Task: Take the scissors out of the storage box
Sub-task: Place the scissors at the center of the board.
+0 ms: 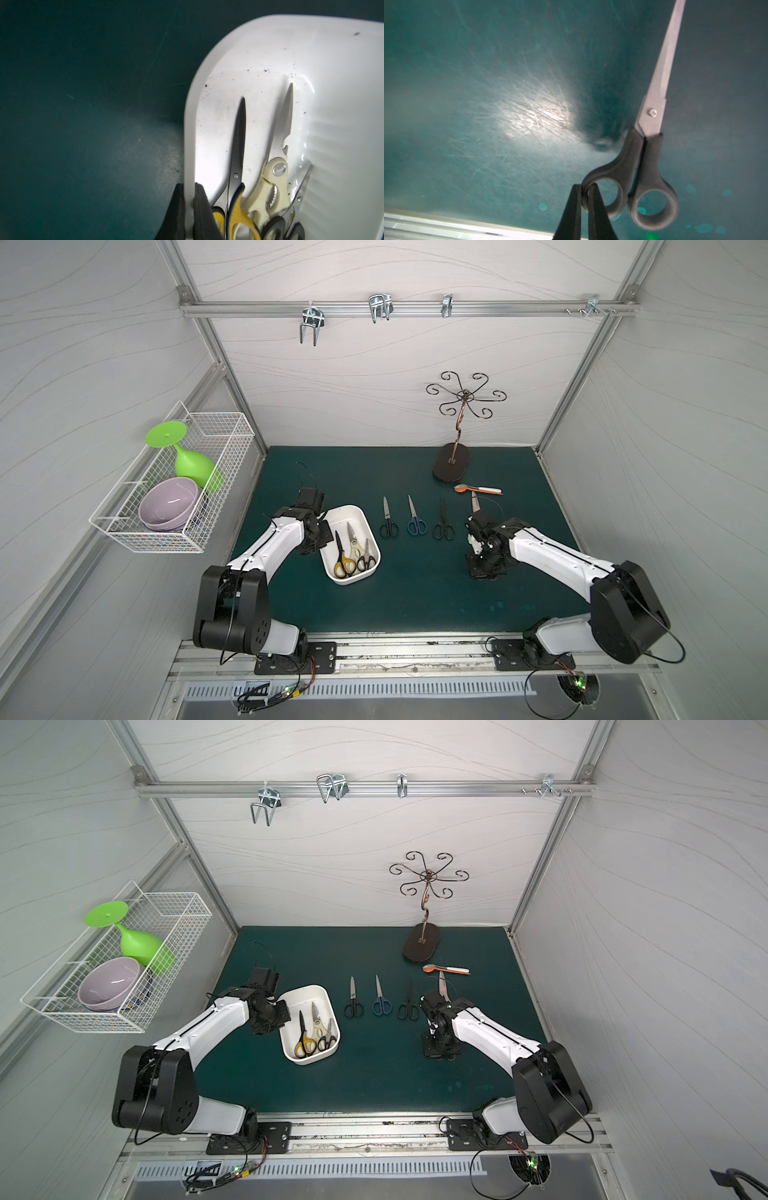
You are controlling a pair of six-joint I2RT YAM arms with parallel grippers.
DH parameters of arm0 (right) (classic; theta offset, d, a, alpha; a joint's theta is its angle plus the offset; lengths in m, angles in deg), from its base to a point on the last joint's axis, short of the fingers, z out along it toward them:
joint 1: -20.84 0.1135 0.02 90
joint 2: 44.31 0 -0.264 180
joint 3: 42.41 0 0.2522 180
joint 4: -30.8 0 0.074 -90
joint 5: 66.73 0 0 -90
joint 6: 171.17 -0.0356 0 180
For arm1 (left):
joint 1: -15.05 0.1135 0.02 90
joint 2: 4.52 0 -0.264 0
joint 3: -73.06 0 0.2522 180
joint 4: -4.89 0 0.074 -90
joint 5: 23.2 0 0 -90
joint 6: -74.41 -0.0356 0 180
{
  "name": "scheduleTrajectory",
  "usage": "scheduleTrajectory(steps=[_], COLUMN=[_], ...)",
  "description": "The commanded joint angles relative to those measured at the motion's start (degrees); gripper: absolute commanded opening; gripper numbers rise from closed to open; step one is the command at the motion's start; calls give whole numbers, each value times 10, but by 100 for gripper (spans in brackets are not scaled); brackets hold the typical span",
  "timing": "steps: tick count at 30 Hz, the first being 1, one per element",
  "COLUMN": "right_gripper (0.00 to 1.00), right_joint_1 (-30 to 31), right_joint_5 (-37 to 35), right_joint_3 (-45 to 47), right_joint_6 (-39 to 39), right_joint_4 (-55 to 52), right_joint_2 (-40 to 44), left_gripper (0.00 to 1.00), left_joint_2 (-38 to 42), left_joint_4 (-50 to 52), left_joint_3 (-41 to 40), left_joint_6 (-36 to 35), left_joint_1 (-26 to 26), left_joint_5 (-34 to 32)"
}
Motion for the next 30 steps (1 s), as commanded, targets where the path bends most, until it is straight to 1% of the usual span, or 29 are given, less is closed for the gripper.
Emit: scheduleTrajectory(steps=[1,10,15,19,21,22,27,30], right_gripper=[0,0,0,10,25,28,29,29], right_joint_1=[-4,-5,-4,-4,-4,-4,-4,-4], right_joint_5=[10,4,6,-1,-8,-9,-15,-6], right_joint_3=[0,-3,-14,-17,-18,-17,-15,-13], right_joint_6=[0,-9,-7,-10,-13,-14,-16,-23], right_joint_4=[-27,-33,-46,-50,-52,-53,-51,-40], right_joint_2=[-28,-64,-100,-106,-103,-100,-83,-68], left_gripper=[0,0,0,0,0,0,0,0], left_joint_2=[16,15,20,21,20,21,21,21], left_joint_4=[-16,-14,-15,-15,-15,-15,-15,-13], left_joint_3=[14,14,13,13,14,13,13,13], left_joint_6=[-4,-6,-6,-7,-6,-6,-7,-8], left_joint_1=[3,3,3,3,3,3,3,3], left_joint_5=[-20,-24,-27,-28,-29,-28,-28,-30])
